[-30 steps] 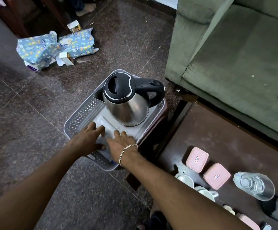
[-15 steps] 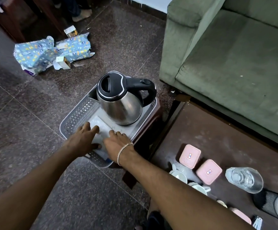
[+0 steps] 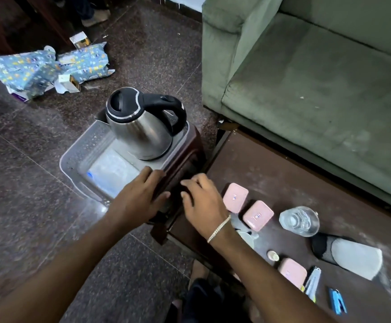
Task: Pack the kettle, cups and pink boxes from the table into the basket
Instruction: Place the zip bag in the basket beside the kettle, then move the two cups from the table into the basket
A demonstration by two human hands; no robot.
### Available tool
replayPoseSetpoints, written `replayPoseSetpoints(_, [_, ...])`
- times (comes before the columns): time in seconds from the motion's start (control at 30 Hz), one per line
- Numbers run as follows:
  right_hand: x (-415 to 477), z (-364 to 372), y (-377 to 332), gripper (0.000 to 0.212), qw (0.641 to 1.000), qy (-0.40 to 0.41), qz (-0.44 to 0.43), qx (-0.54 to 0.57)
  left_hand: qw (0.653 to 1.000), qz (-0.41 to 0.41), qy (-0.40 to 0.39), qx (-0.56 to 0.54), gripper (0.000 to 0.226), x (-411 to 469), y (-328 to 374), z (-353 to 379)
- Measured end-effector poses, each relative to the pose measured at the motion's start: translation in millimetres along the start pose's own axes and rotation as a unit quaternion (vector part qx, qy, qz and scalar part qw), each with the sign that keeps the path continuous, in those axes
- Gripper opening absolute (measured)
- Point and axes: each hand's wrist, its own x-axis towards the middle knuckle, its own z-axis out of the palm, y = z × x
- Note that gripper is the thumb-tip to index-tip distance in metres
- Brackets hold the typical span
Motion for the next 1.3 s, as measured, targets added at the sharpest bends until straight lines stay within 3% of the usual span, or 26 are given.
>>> replayPoseSetpoints(0.13, [-57, -26, 47, 0.035, 0.991, -0.018, 0.124, -0.04, 0.996, -0.008, -0.086, -0.004, 0.061, -9, 47, 53])
replayPoseSetpoints(0.3, [-117, -36, 91, 0.056, 0.954, -0.1, 0.254, -0.125, 0.98, -0.042, -0.194, 0.015, 0.081, -20, 88, 120])
replayPoseSetpoints(0.5, [-156, -22, 114, 0.076, 0.919, -0.151, 0.329, -0.159, 0.973, -0.095, -0.195, 0.074, 0.096, -31, 116, 170])
replayPoseSetpoints(0.67, [-155, -5, 115, 0.083, 0.922, -0.147, 0.339, -0.116, 0.977, -0.11, -0.165, 0.076, 0.089, -23, 122, 186])
replayPoseSetpoints(0.83, [-152, -1, 120, 0.074, 0.925, -0.138, 0.335, -0.119, 0.979, -0.108, -0.153, 0.086, 0.067, -22, 125, 194])
replayPoseSetpoints(0.97, [-152, -3, 120, 0.066, 0.928, -0.137, 0.324, -0.125, 0.978, -0.113, -0.157, 0.079, 0.066, -24, 123, 188])
replayPoseSetpoints(1.3, [-124, -21, 69, 0.069, 0.966, -0.062, 0.232, -0.093, 0.99, -0.084, -0.11, 0.026, 0.073, -32, 95, 92])
